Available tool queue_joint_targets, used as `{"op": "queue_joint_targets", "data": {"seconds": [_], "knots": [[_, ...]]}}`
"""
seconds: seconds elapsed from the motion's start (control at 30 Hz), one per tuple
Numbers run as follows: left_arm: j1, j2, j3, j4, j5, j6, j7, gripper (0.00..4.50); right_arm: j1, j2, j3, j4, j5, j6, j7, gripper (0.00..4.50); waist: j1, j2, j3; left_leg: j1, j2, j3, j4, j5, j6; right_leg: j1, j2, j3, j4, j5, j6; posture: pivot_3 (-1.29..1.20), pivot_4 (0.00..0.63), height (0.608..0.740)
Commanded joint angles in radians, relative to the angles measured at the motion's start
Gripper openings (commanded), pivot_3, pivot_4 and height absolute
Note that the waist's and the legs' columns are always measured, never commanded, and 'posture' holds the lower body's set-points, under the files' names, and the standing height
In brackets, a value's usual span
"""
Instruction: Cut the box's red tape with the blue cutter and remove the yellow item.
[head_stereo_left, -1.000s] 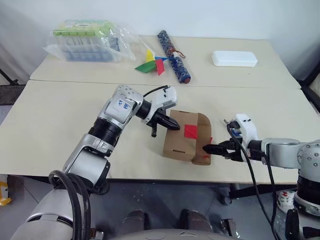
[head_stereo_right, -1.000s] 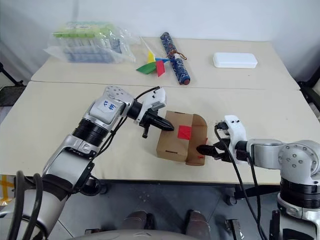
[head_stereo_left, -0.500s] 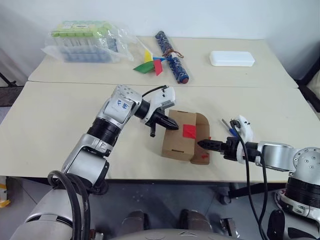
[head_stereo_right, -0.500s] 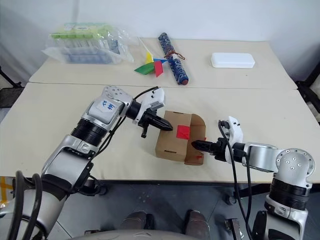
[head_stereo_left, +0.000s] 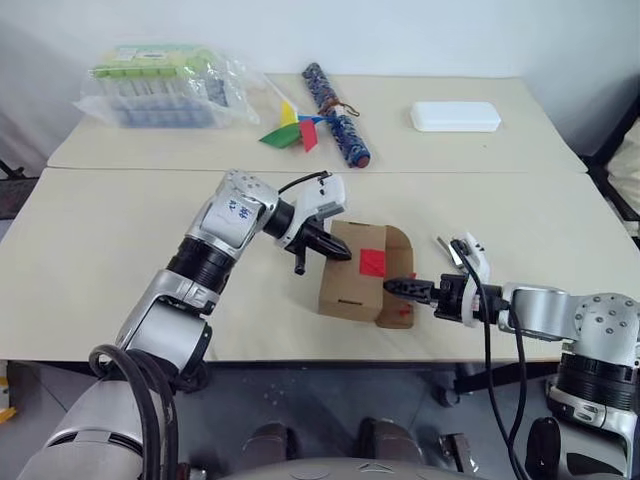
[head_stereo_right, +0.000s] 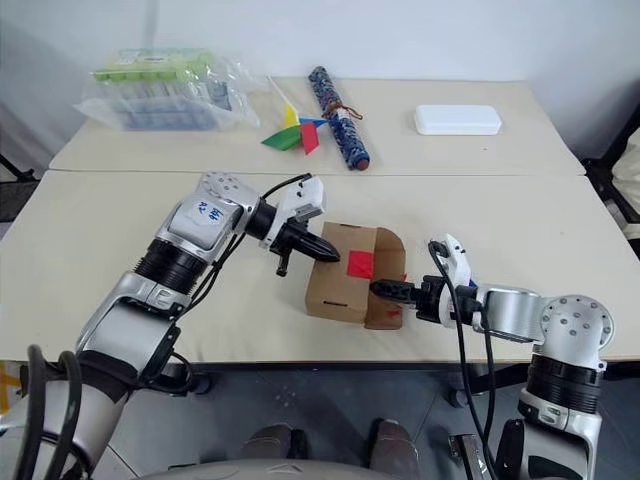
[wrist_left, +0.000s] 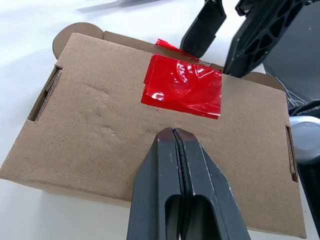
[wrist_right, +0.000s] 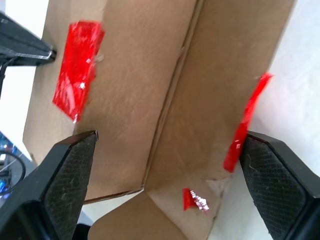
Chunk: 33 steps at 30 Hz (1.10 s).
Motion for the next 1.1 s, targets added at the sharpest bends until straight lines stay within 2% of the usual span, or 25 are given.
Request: {"op": "queue_joint_targets", "data": {"seconds": [0.03, 0.07, 0.47, 0.83, 1.1], "knots": [[0.034, -0.001, -0.035, -0.023, 0.019, 0.018, 0.004, 0.0, 0.016, 0.011, 0.061, 0.037, -0.034, 0.031, 0.023, 4.08, 0.0, 0.0, 0.0, 0.001, 0.0, 0.0, -0.001, 0.0, 0.0, 0.0, 0.0, 0.001, 0.0, 0.0, 0.0, 0.0, 0.15, 0.74], [0.036, 0.0, -0.035, -0.028, 0.019, 0.02, 0.005, 0.0, 0.013, 0.01, 0.061, 0.039, -0.042, 0.03, 0.029, 3.92, 0.0, 0.0, 0.0, 0.002, 0.0, 0.0, -0.001, 0.0, 0.0, 0.0, 0.0, 0.002, 0.0, 0.0, 0.0, 0.0, 0.15, 0.74], [0.072, 0.023, -0.049, -0.087, 0.022, 0.033, -0.004, 0.0, 0.0, -0.037, 0.071, -0.01, -0.112, 0.032, 0.08, 0.02, 0.0, 0.0, 0.0, 0.004, 0.0, 0.0, -0.004, 0.0, 0.0, -0.001, 0.0, 0.006, -0.001, 0.0, 0.0, 0.0, 0.15, 0.74], [0.097, 0.03, -0.064, -0.107, 0.031, 0.023, -0.003, 0.0, -0.063, -0.059, 0.059, -0.087, -0.084, 0.032, -0.04, 0.02, 0.003, 0.0, 0.0, 0.004, 0.001, 0.0, -0.004, 0.0, 0.0, -0.001, -0.001, 0.006, -0.002, 0.0, 0.0, 0.0, 0.15, 0.74], [0.097, 0.037, -0.078, -0.094, 0.055, -0.017, 0.01, 0.0, -0.146, -0.077, 0.048, -0.137, 0.071, 0.029, -0.25, 0.02, 0.006, 0.0, 0.0, 0.003, 0.001, 0.0, -0.004, 0.0, 0.001, -0.001, -0.001, 0.006, -0.002, 0.0, 0.0, 0.0, 0.15, 0.74]]}}
